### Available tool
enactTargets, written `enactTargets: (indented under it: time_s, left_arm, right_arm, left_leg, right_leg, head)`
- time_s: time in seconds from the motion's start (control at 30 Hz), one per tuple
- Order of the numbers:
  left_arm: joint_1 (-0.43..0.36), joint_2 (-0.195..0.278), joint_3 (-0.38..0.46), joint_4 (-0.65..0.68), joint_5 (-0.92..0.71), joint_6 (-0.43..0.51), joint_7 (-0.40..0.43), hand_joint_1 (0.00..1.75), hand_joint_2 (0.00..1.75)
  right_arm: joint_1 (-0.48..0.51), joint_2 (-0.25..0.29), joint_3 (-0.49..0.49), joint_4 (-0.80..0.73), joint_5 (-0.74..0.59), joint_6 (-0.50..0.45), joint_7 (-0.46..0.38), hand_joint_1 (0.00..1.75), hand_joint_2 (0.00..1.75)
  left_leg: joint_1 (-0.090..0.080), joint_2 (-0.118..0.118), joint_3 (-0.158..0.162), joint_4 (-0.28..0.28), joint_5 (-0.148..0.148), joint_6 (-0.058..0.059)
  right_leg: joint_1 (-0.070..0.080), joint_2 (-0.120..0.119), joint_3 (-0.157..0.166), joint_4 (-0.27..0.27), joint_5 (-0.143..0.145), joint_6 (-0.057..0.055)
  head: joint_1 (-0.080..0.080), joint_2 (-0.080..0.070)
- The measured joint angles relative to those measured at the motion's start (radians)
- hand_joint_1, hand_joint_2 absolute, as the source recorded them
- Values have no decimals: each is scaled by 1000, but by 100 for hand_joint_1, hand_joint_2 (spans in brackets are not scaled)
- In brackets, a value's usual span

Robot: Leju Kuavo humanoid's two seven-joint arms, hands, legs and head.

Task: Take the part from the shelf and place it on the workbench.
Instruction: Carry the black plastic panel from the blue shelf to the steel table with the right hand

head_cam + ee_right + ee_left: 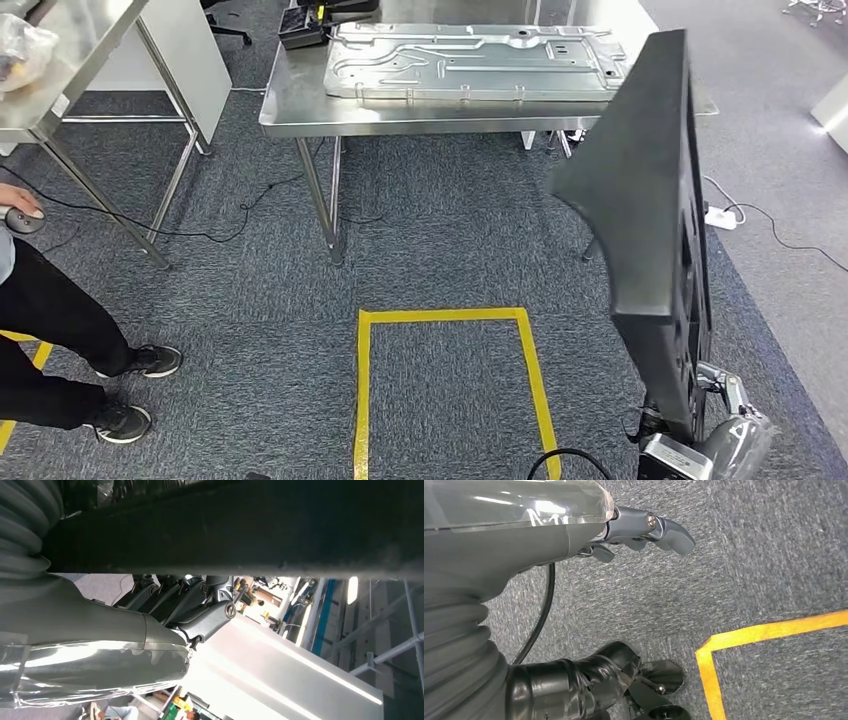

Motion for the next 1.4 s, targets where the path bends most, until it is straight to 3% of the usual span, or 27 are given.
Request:
enactTargets:
  time_s: [0.07, 0.13, 0.23, 0.33, 0.37, 0.4, 0.43, 0.5, 0.57, 0.73, 0.77, 0.83, 0.87, 0.9, 0.93, 0.97, 1.03, 1.1, 1.2, 1.27, 1.37, 1.4]
  left_arm:
    - [-1, 0, 0, 0, 0, -1, -1, 0, 175]
    - [-2, 0, 0, 0, 0, -2, -1, 0, 175]
    - [-3, 0, 0, 0, 0, -3, -1, 0, 175]
    - [-3, 0, -1, 0, 0, -7, -1, 0, 175]
    - [-2, 0, -1, 0, 0, -7, -1, 0, 175]
    - [-1, 0, -1, 0, 0, -8, -1, 0, 175]
    - [0, 0, -1, 0, 0, -9, -2, 0, 175]
    - [0, 1, -1, 0, 0, -10, -2, 0, 175]
    - [-2, 1, -1, 0, 0, -10, -3, 0, 175]
    - [0, 1, -1, 0, 0, -10, -5, 0, 175]
    - [-1, 1, -1, 0, 0, -10, -5, 0, 175]
    - [-2, 1, -1, 0, -1, -10, -5, 0, 175]
    - [-2, 1, -1, 0, -1, -10, -5, 0, 175]
    - [-2, 1, -1, 0, -1, -10, -4, 0, 175]
    - [-1, 1, -1, 0, -1, -10, -4, 0, 175]
    - [-1, 0, -1, 0, -1, -10, -4, 0, 175]
    - [0, 0, -1, 0, -2, -11, -4, 0, 175]
    - [-1, -1, -1, 0, -2, -13, -4, 0, 175]
    - [-3, -1, -1, 0, -3, -14, -3, 0, 175]
    - [-4, -2, -1, 0, -3, -14, -3, 0, 175]
    - [-3, -2, -1, 0, -4, -14, -3, 0, 175]
    - [-1, -2, -1, 0, -4, -14, -2, 0, 175]
  right_arm:
    - [-1, 0, -1, -3, 0, 0, -1, 171, 175]
    - [-1, 1, -2, -4, 0, 0, -3, 171, 175]
    - [-1, 3, -4, -7, 0, 0, -3, 171, 175]
    - [-2, 6, -6, -9, 0, 0, -3, 171, 175]
    - [-1, 7, -7, -9, 0, 0, -3, 171, 175]
    - [-1, 7, -8, -9, 0, 0, -3, 171, 175]
    - [-1, 7, -9, -9, 0, 0, -3, 171, 175]
    - [-2, 7, -11, -9, 0, 0, -2, 171, 175]
    - [-2, 7, -12, -9, 0, 0, -1, 171, 175]
    - [-4, 7, -13, -10, 3, 0, 0, 171, 175]
    - [-4, 7, -13, -11, 3, 0, 0, 171, 175]
    - [-5, 7, -13, -10, 3, 0, 0, 171, 175]
    - [-5, 7, -14, -10, 3, 0, 1, 171, 175]
    - [-4, 7, -14, -10, 4, 0, 1, 171, 175]
    - [-4, 7, -15, -10, 5, 0, 2, 171, 175]
    - [-4, 7, -15, -10, 7, 0, 3, 171, 175]
    - [-5, 7, -17, -10, 11, 0, 3, 171, 175]
    - [-5, 7, -19, -11, 14, 0, 3, 171, 175]
    - [-4, 7, -22, -13, 15, 0, 4, 171, 175]
    - [-4, 8, -24, -15, 16, 0, 4, 171, 175]
    - [-5, 9, -26, -16, 16, 0, 4, 171, 175]
    - [-5, 9, -27, -16, 16, 0, 4, 171, 175]
  left_leg:
    - [-3, -1, 1, 7, -8, -9]
    - [-6, -1, 1, 7, -12, -18]
    - [-5, 0, -4, 32, -33, -33]
    - [0, 2, -87, 202, -119, -47]
    - [2, 2, -119, 259, -136, -50]
    - [3, 2, -136, 286, -134, -52]
    - [3, 2, -135, 275, -111, -52]
    - [4, 2, -86, 154, -31, -45]
    - [-1, 2, -37, 42, 11, -36]
    - [-1, 2, -15, 0, 12, -9]
    - [2, 2, -10, -6, 13, -2]
    - [1, 3, -6, -8, 10, 6]
    - [1, 3, -5, -8, 8, 8]
    - [0, 2, -2, -7, 5, 8]
    - [0, 2, 2, -6, 1, 7]
    - [0, 1, 8, -6, -4, 5]
    - [-2, -1, 19, -3, -16, -2]
    - [-5, -1, 21, 0, -26, -11]
    - [-6, 0, 27, -2, -34, -26]
    - [-5, 2, 9, 48, -64, -36]
    - [0, 3, -96, 241, -140, -49]
    - [1, 3, -126, 283, -142, -51]
  right_leg:
    - [4, 1, 44, -97, 33, -9]
    - [9, 2, 49, -112, 31, -18]
    - [1, 1, 56, -122, 32, -35]
    - [-1, -3, 62, -127, 30, -49]
    - [0, -3, 63, -127, 28, -50]
    - [0, -3, 65, -127, 26, -50]
    - [0, -2, 68, -127, 24, -50]
    - [0, -1, 79, -126, 17, -45]
    - [3, 0, 85, -125, 10, -35]
    - [4, 0, 82, -109, -7, -9]
    - [4, 0, 65, -71, -28, -4]
    - [2, 0, -2, 55, -84, 3]
    - [1, 0, -38, 114, -102, 5]
    - [1, 0, -61, 146, -101, 7]
    - [1, 0, -65, 139, -79, 7]
    - [1, 0, -49, 93, -40, 5]
    - [2, 0, 7, -38, 31, -1]
    - [7, 0, 37, -106, 46, -11]
    - [6, 3, 43, -118, 38, -27]
    - [-1, 2, 56, -128, 36, -39]
    - [-1, -3, 72, -132, 25, -50]
    - [0, -2, 77, -132, 20, -50]
  head:
    - [0, 0]
    - [0, 0]
    - [-1, 0]
    - [-2, 0]
    - [-2, 0]
    - [-2, 0]
    - [-2, 0]
    - [-2, 0]
    - [-2, 0]
    - [-1, 0]
    - [-1, 0]
    - [-1, 0]
    - [-1, 0]
    - [-1, 0]
    - [-1, 0]
    - [-1, 0]
    - [0, 0]
    - [-1, 0]
    - [-1, 0]
    - [-2, 0]
    - [-3, 0]
    - [-3, 0]
